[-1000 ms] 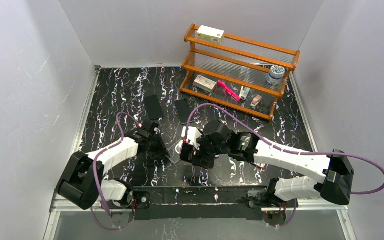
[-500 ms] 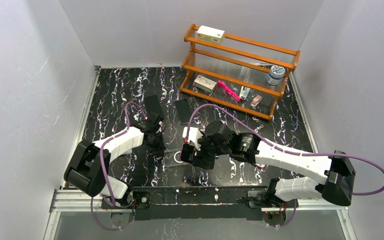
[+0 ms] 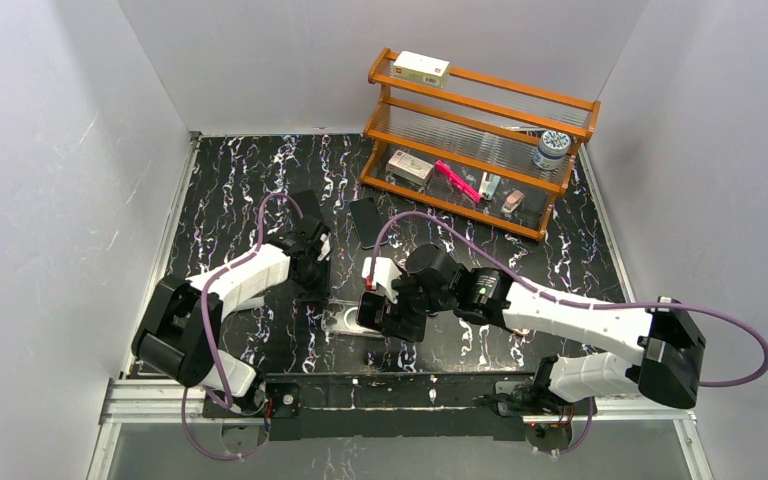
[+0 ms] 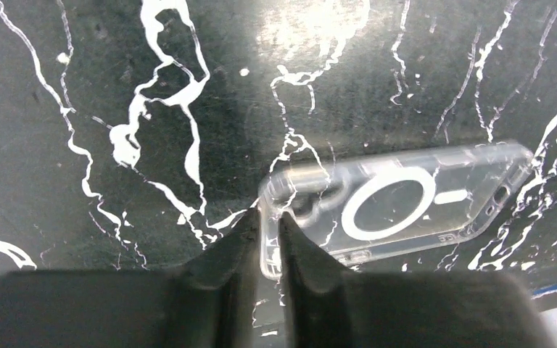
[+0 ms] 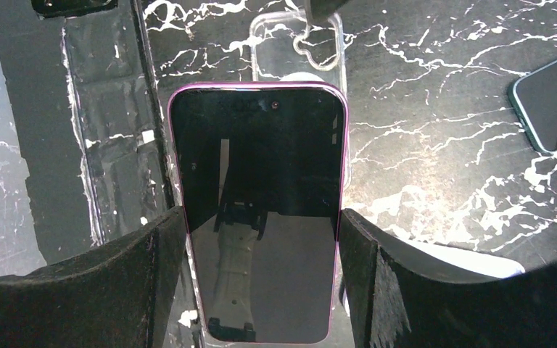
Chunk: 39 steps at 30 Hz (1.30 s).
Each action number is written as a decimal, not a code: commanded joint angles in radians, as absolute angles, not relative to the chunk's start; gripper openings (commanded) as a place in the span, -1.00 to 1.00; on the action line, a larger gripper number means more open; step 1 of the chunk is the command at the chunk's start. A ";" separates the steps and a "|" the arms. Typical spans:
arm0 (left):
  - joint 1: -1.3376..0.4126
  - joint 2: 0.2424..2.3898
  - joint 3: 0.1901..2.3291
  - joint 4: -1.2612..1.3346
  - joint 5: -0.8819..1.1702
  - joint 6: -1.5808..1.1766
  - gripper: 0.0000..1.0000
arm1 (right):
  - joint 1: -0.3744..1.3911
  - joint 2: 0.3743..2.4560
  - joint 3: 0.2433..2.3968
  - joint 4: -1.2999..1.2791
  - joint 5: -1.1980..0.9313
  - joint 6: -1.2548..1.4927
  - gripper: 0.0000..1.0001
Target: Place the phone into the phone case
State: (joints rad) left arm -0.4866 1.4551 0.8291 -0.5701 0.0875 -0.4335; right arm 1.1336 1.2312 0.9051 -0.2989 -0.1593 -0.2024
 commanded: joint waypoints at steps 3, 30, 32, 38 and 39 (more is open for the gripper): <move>-0.487 1.418 0.893 -0.573 0.174 -0.400 -0.18 | 1.134 1.284 0.925 -0.166 -0.222 -0.164 0.05; 0.074 1.132 0.752 -0.505 0.406 -0.495 0.96 | 1.120 1.606 0.987 0.301 -0.308 -0.284 0.04; 0.074 1.130 0.739 -0.494 0.410 -0.496 0.96 | 1.117 1.606 0.979 0.313 -0.318 -0.282 0.04; 0.074 1.142 0.720 -0.475 0.456 -0.490 0.90 | 1.110 1.614 0.944 0.353 -0.324 -0.275 0.04; 0.074 1.139 0.714 -0.464 0.465 -0.493 0.88 | 1.107 1.615 0.938 0.363 -0.324 -0.273 0.04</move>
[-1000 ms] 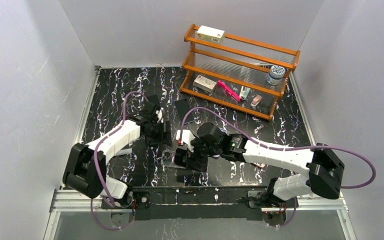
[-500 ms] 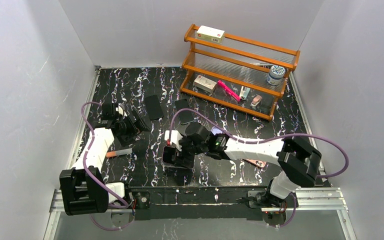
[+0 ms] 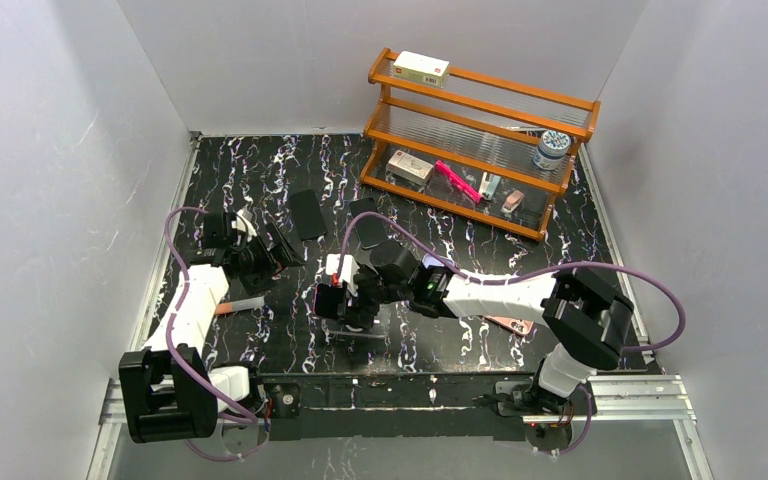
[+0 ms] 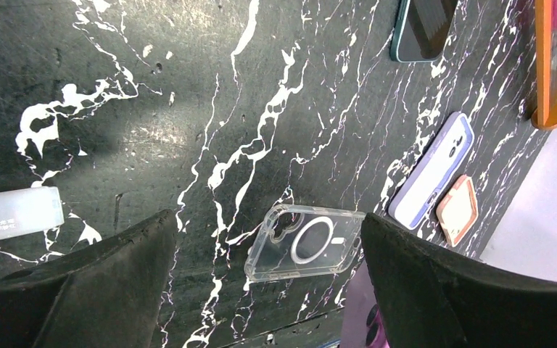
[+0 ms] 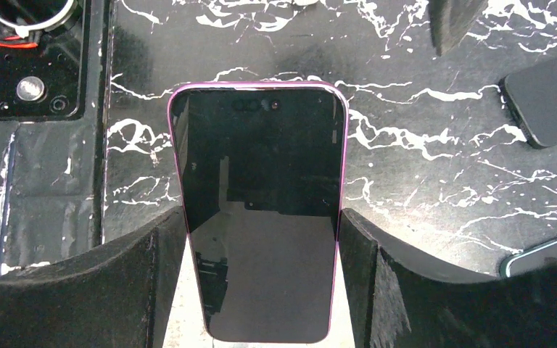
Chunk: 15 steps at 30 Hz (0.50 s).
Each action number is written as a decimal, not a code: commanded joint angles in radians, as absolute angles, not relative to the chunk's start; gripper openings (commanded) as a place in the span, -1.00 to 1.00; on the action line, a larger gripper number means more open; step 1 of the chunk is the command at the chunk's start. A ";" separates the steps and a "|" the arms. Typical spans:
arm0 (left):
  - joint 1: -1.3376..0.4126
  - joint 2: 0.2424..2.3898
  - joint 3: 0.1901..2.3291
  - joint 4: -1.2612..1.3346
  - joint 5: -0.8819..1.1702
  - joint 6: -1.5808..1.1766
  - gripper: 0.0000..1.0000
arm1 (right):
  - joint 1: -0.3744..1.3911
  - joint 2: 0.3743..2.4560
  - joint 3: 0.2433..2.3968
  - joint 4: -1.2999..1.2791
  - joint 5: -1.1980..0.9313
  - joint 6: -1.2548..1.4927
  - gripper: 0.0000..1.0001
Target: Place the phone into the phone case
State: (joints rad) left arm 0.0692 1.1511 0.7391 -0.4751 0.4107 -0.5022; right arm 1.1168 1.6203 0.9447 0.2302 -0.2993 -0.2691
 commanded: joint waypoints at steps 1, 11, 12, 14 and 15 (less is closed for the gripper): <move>0.074 1.137 0.710 -0.459 0.473 -0.497 0.86 | 1.104 1.616 0.935 0.369 -0.326 -0.272 0.04; 0.074 1.115 0.700 -0.457 0.495 -0.509 0.65 | 1.090 1.666 0.919 0.398 -0.366 -0.268 0.03; 0.074 1.112 0.698 -0.458 0.504 -0.510 0.61 | 1.088 1.670 0.917 0.396 -0.367 -0.268 0.03; 0.074 1.109 0.694 -0.457 0.530 -0.513 0.55 | 1.083 1.678 0.914 0.396 -0.365 -0.267 0.03; 0.073 1.109 0.693 -0.457 0.547 -0.512 0.53 | 1.082 1.681 0.910 0.396 -0.365 -0.262 0.03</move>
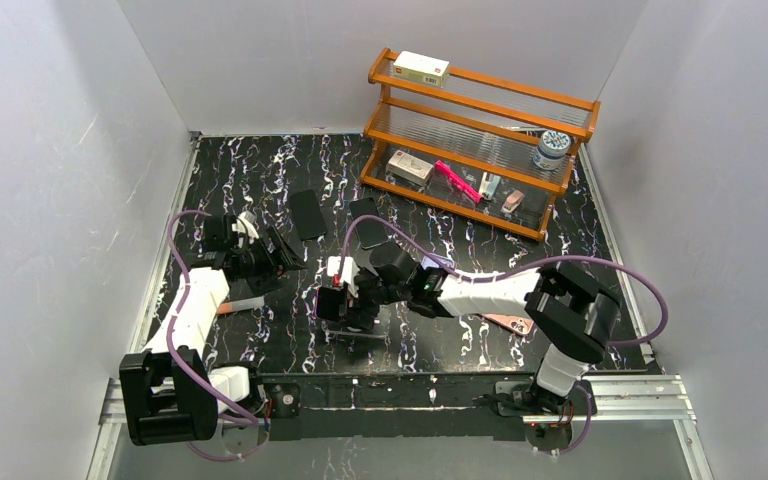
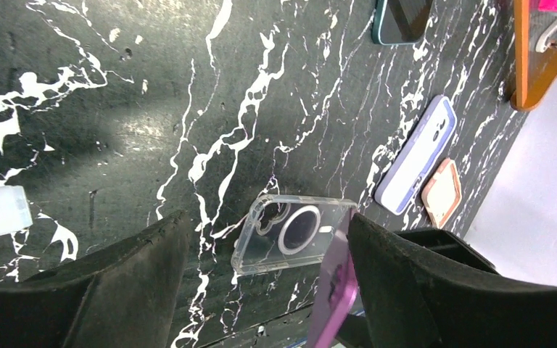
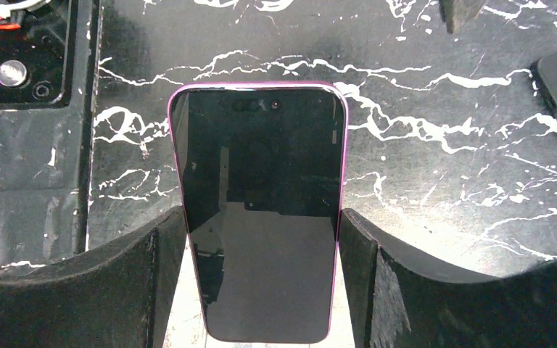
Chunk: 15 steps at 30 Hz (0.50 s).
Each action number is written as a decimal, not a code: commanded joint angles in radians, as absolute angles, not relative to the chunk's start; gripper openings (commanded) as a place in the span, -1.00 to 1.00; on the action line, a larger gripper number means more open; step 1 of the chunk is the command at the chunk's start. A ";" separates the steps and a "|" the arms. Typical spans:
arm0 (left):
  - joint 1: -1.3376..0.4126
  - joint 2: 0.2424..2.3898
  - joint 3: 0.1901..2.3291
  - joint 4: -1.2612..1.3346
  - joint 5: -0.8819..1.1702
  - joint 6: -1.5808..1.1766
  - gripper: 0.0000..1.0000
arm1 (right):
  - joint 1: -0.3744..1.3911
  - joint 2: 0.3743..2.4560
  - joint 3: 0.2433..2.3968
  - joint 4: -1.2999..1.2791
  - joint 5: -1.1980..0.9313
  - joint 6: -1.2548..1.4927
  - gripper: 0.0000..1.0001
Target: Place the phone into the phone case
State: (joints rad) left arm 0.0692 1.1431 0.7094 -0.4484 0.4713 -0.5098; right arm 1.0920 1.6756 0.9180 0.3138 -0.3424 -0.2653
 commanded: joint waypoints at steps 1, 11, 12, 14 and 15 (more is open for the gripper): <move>0.074 1.111 0.692 -0.457 0.563 -0.516 0.49 | 1.080 1.684 0.906 0.396 -0.364 -0.257 0.03; 0.071 1.114 0.648 -0.506 0.685 -0.548 0.29 | 1.080 1.693 0.834 0.429 -0.342 -0.182 0.03; 0.069 1.111 0.645 -0.505 0.693 -0.553 0.29 | 1.080 1.693 0.831 0.429 -0.340 -0.179 0.03; 0.063 1.108 0.640 -0.502 0.711 -0.566 0.29 | 1.080 1.693 0.822 0.437 -0.334 -0.174 0.04; 0.059 1.108 0.637 -0.501 0.719 -0.571 0.29 | 1.080 1.691 0.816 0.444 -0.325 -0.171 0.05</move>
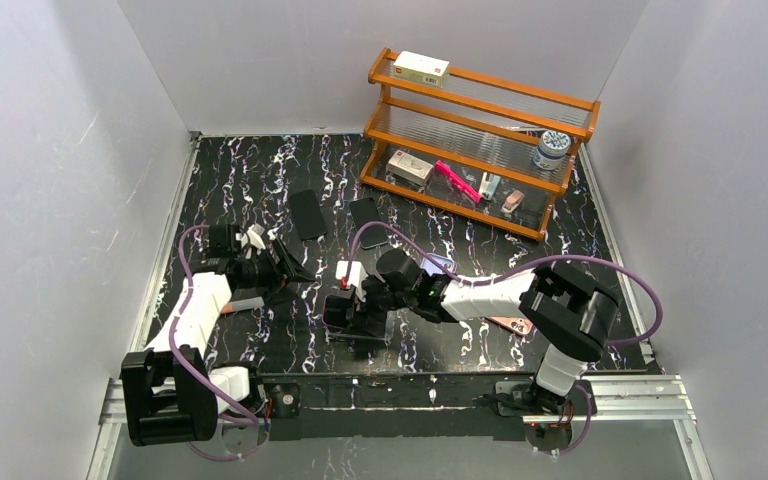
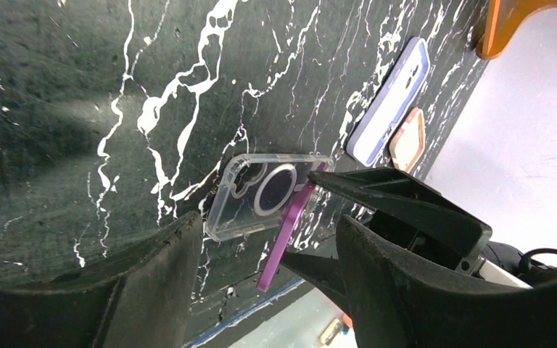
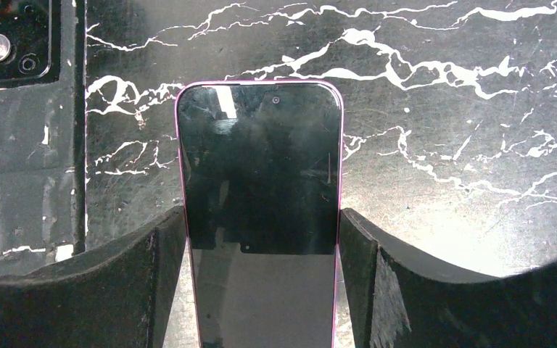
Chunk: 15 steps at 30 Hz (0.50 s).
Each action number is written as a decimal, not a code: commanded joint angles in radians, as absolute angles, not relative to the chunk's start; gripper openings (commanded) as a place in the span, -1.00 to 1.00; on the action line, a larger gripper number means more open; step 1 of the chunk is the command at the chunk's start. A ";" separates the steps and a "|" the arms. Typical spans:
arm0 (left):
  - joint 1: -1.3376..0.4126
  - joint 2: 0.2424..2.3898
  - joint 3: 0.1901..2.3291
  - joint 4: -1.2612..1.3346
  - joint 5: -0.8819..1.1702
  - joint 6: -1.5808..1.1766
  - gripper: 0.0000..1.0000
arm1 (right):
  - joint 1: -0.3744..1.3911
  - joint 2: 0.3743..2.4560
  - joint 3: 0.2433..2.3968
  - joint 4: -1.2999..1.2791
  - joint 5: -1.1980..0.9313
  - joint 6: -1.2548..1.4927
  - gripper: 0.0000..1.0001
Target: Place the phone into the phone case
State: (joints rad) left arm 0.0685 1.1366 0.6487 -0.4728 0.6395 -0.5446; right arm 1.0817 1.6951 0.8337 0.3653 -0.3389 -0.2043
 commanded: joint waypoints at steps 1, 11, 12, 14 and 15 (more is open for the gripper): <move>0.054 1.107 0.635 -0.500 0.725 -0.575 0.28 | 1.079 1.691 0.809 0.458 -0.316 -0.166 0.05; -0.070 1.117 0.618 -0.449 0.695 -0.644 0.20 | 1.080 1.690 0.780 0.494 -0.292 -0.152 0.06; -0.096 1.123 0.621 -0.441 0.679 -0.652 0.18 | 1.080 1.690 0.778 0.497 -0.288 -0.152 0.06; -0.161 1.134 0.619 -0.407 0.653 -0.680 0.12 | 1.078 1.690 0.777 0.498 -0.283 -0.152 0.05; -0.188 1.144 0.617 -0.396 0.642 -0.694 0.08 | 1.078 1.690 0.775 0.500 -0.281 -0.153 0.05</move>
State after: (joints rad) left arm -0.0975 1.1252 0.6193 -0.4355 0.6659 -0.6388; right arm 1.0817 1.6951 0.7872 0.4290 -0.2951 -0.1585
